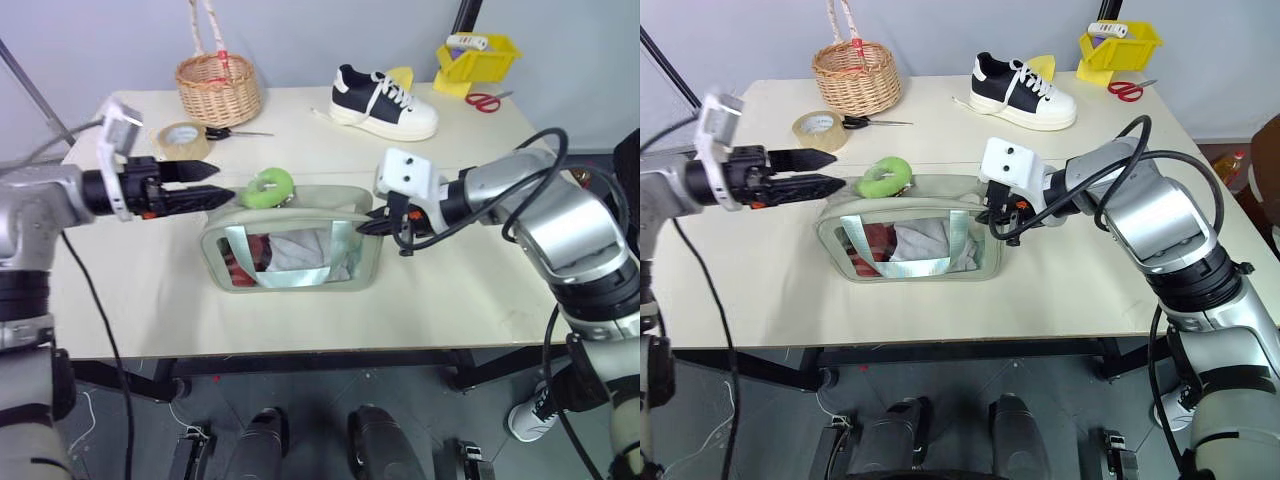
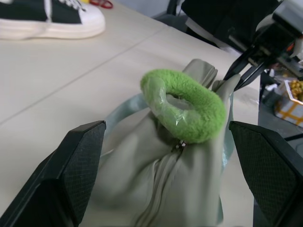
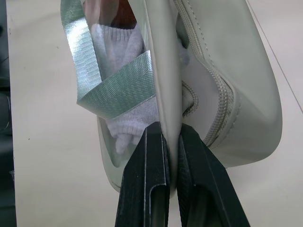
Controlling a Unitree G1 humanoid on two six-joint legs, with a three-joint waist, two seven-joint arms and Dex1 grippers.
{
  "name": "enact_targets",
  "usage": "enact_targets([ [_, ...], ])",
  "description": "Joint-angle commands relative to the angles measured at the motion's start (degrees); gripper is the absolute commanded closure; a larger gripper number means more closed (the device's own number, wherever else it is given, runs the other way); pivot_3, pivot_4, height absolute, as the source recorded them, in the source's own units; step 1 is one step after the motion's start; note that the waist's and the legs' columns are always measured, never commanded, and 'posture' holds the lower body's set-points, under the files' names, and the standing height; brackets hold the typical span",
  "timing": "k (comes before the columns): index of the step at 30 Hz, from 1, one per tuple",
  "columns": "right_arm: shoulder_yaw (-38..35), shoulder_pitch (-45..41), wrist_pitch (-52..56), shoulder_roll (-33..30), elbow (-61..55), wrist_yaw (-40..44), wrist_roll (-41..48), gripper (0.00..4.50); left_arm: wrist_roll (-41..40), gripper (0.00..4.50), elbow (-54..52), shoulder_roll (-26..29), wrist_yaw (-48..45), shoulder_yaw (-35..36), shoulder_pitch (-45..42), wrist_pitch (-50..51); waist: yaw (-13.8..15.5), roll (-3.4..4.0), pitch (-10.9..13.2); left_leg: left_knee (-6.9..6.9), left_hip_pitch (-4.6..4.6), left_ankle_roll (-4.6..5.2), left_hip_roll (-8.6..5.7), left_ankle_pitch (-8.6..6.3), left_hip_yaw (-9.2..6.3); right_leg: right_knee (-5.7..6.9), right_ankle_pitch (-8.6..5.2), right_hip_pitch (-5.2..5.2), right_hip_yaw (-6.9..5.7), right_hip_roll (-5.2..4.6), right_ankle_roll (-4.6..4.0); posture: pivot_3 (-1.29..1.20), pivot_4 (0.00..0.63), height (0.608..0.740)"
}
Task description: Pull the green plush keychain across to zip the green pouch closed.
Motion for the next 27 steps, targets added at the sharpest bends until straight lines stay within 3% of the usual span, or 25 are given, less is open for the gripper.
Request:
enact_targets([
  [1, -0.4, -0.7, -0.1, 0.2, -0.7, -0.5, 0.0, 4.5, -3.2, 0.06, -3.2, 2.8, -5.2, 4.5, 3.6, -2.0, -0.1, 0.0, 0.0, -0.01, 0.0, 0.0, 0.01, 0.0, 0.0, 0.0, 0.0, 0.0, 0.0, 0.0, 0.0, 0.0, 0.15, 0.695],
  [4, -0.5, -0.8, -0.2, 0.3, -0.6, -0.5, 0.0, 4.5, -4.0, 0.06, -6.2, 3.3, -7.9, 5.1, 8.6, -3.6, 0.0, 0.0, 0.0, -0.01, 0.0, 0.0, 0.05, 0.0, 0.0, -0.01, 0.0, 0.0, 0.0, -0.03, -0.01, 0.0, 0.15, 0.695],
  [10, -0.3, -1.3, -0.1, 0.5, -0.4, -0.5, 0.0, 4.5, 1.6, 0.06, -6.8, 2.5, -8.3, 0.9, 14.4, -11.6, 0.2, 0.0, 0.0, 0.01, 0.01, 0.0, 0.05, 0.0, -0.01, -0.01, 0.0, 0.01, 0.0, -0.02, -0.02, 0.0, 0.15, 0.695],
  [13, -0.4, -1.3, 0.0, 0.2, -0.5, -0.4, 0.1, 4.5, 3.8, 0.95, -6.0, 1.6, -7.4, -1.0, 14.9, -13.9, 0.3, 0.0, 0.0, 0.01, 0.01, 0.0, 0.05, 0.0, 0.01, -0.01, 0.0, 0.02, 0.01, -0.03, -0.02, 0.0, 0.15, 0.695],
  [20, -0.7, -1.1, 0.3, -0.1, -0.8, -0.3, 0.2, 4.5, 4.6, 4.46, -5.1, 0.1, -6.4, -2.2, 13.4, -14.8, 0.3, 0.0, 0.0, 0.0, 0.01, 0.0, 0.04, 0.0, 0.01, -0.01, 0.0, 0.02, 0.0, -0.03, -0.01, 0.0, 0.15, 0.695],
  [24, -1.4, -0.2, -1.1, -0.2, -1.8, 0.2, 0.8, 4.5, 6.7, 4.46, -4.4, -0.1, -5.6, -3.1, 13.5, -16.8, 0.4, 0.0, 0.0, 0.0, 0.01, 0.0, 0.03, 0.0, 0.01, -0.01, 0.0, 0.02, 0.0, -0.02, -0.01, 0.0, 0.15, 0.695],
  [27, -2.7, 1.2, -2.2, -1.7, -4.3, 2.1, 2.5, 3.31, 7.5, 4.5, -3.9, -0.4, -5.3, -3.3, 13.2, -17.6, 0.7, 0.0, 0.0, 0.0, 0.01, 0.0, 0.03, 0.0, 0.01, -0.01, 0.0, 0.01, 0.0, -0.02, -0.01, 0.0, 0.15, 0.695],
])
